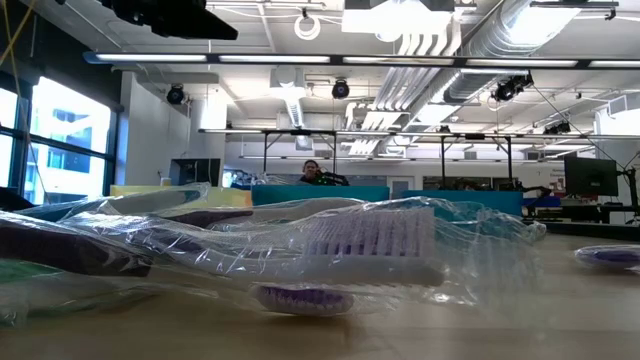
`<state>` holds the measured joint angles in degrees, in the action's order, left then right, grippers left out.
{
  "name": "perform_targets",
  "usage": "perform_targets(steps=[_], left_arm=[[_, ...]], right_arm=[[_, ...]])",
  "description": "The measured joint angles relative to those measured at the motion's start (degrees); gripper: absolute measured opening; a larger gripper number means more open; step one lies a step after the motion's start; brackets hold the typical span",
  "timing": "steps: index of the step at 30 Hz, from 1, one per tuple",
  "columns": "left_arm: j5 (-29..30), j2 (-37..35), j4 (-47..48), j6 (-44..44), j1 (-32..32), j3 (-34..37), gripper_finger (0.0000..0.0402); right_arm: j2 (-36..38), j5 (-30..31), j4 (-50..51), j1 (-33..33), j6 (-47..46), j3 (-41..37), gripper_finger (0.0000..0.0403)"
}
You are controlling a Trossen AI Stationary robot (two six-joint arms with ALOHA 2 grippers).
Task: Pick & Place Toothbrushes
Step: Put the purple toothbrush into the blue bin
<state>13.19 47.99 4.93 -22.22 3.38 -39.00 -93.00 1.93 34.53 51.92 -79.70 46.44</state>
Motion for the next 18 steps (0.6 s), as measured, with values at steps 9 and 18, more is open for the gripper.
perform_targets(steps=[9, 18], left_arm=[[0.0, 0.0, 0.0, 0.0, 0.0, 0.0, 0.0000], [0.0, 0.0, 0.0, 0.0, 0.0, 0.0, 0.0000]], right_arm=[[2.1, -1.4, -1.4, 0.1, 0.0, 0.0, 0.0015], [4.9, -0.7, -1.0, -0.7, 0.0, 0.0, 0.0015]])
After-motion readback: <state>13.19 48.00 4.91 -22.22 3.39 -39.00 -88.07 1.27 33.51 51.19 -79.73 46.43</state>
